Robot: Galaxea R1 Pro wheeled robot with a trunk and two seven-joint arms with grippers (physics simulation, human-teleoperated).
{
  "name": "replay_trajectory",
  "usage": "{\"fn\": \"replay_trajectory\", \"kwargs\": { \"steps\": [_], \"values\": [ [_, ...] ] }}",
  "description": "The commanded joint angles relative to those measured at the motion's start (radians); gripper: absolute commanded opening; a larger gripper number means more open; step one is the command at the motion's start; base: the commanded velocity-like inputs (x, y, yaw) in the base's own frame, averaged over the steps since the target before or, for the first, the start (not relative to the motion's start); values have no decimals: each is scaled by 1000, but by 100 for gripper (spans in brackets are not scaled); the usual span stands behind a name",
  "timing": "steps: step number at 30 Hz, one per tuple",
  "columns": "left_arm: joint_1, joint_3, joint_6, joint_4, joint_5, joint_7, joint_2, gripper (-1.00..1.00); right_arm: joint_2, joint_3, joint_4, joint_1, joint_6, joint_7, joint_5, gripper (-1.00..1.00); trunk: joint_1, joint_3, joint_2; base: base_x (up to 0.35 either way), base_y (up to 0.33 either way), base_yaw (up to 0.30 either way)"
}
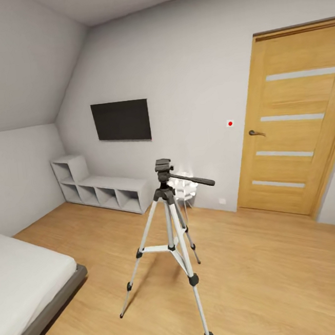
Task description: Attach the digital camera to the camera tripod in the bedroom.
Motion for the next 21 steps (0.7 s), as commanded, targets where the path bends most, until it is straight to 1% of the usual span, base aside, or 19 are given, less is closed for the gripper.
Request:
{"fn": "replay_trajectory", "kwargs": {
  "steps": [1, 6, 16, 21],
  "values": [
    [-1, -9, -2, 0, 5, 2, 0, -100, -1, -8, 3, -1, -3, 2, 8, 100, 1, -2, -1, 130, -86, 18],
    [-1, -9, -3, 0, 5, 2, 1, -100, -1, -9, 3, -2, -3, 2, 8, 100, 1, -2, -1, 63, -42, 118],
    [-1, -8, -3, 0, 6, 3, 1, -100, -2, -10, 3, -2, -3, 2, 6, 100, 1, -2, -1, 9, -6, 235],
    [-1, -9, -3, 0, 6, 3, 1, -100, -2, -10, 3, -2, -3, 2, 5, 100, 1, -2, -1, 1, 0, 76]
  ]
}}
